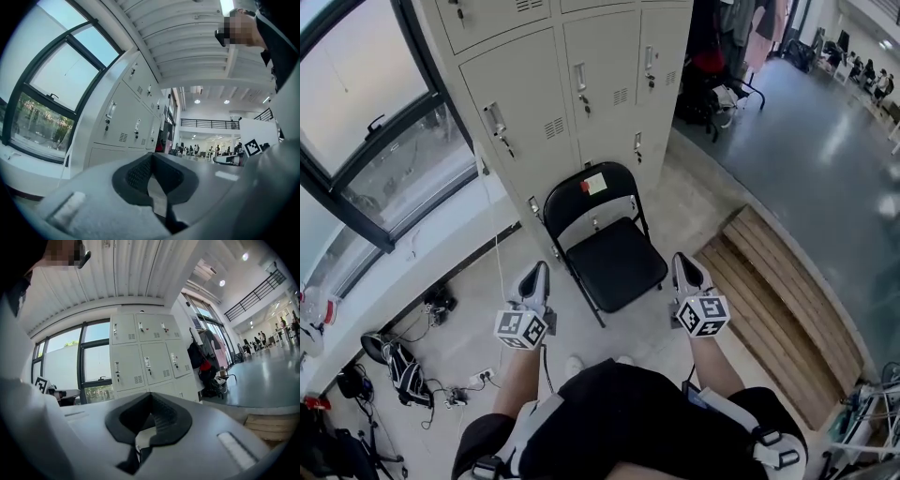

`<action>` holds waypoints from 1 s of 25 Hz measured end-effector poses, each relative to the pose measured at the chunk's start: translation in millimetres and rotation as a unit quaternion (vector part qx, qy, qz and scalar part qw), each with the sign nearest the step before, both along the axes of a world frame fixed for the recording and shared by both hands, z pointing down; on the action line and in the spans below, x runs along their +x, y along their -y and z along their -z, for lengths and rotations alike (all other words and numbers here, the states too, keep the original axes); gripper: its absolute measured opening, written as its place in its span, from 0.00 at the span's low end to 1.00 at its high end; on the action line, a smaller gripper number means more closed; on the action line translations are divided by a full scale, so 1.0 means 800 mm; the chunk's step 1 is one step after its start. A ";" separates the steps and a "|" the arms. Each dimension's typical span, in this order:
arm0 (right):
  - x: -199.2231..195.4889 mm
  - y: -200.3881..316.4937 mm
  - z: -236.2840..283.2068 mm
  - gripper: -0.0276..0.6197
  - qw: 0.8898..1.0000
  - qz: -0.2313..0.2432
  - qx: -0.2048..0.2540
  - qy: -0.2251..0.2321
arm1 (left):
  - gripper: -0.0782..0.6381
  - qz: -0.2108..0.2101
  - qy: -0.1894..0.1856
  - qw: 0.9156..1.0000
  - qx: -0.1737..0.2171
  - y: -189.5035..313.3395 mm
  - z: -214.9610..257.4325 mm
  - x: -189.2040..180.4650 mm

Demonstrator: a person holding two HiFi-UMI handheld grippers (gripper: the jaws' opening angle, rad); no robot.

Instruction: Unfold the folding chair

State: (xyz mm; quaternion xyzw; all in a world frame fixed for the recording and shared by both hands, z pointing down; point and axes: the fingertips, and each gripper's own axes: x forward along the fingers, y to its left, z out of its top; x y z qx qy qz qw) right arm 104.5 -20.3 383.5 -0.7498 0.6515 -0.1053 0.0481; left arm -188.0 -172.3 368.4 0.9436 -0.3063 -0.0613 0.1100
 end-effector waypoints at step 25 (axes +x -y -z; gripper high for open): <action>-0.100 0.026 -0.014 0.05 1.000 -0.020 0.000 0.011 | 0.11 -0.007 -0.033 0.999 0.017 0.004 0.024 -0.058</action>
